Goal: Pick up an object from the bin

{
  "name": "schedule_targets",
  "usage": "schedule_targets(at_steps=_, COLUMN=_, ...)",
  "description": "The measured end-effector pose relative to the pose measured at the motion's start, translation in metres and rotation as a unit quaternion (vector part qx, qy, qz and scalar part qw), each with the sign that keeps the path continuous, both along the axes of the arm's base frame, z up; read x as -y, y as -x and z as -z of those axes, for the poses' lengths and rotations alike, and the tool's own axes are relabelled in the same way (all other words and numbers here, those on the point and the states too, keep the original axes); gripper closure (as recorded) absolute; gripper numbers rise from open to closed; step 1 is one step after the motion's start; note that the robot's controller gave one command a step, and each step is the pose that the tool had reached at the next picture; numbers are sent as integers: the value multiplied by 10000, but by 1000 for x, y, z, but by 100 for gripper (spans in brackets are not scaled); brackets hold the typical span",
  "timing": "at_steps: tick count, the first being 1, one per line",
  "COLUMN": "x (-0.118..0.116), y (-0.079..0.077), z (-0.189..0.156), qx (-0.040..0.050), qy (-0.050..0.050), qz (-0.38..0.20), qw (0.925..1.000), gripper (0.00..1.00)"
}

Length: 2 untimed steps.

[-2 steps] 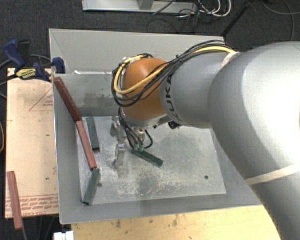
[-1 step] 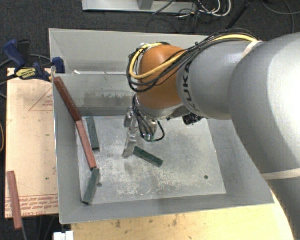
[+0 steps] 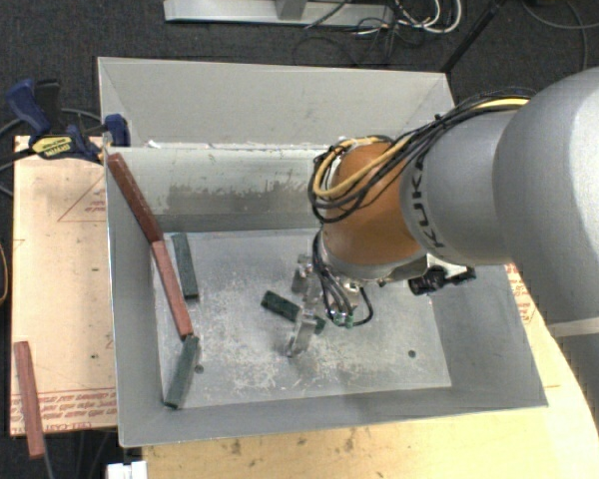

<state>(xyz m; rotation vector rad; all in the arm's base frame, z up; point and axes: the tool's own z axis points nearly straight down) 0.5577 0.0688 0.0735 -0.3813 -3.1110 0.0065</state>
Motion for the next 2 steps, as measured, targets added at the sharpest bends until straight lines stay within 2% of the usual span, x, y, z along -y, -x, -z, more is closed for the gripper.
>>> schedule_targets(at_steps=1, x=-5, y=-3, z=-3, qx=39, qy=-24, qz=-31, qw=10000, gripper=100)
schedule_targets(at_steps=2, x=-15, y=15, z=-106, qx=85, qy=-30, qz=-80, qw=9999, gripper=100)
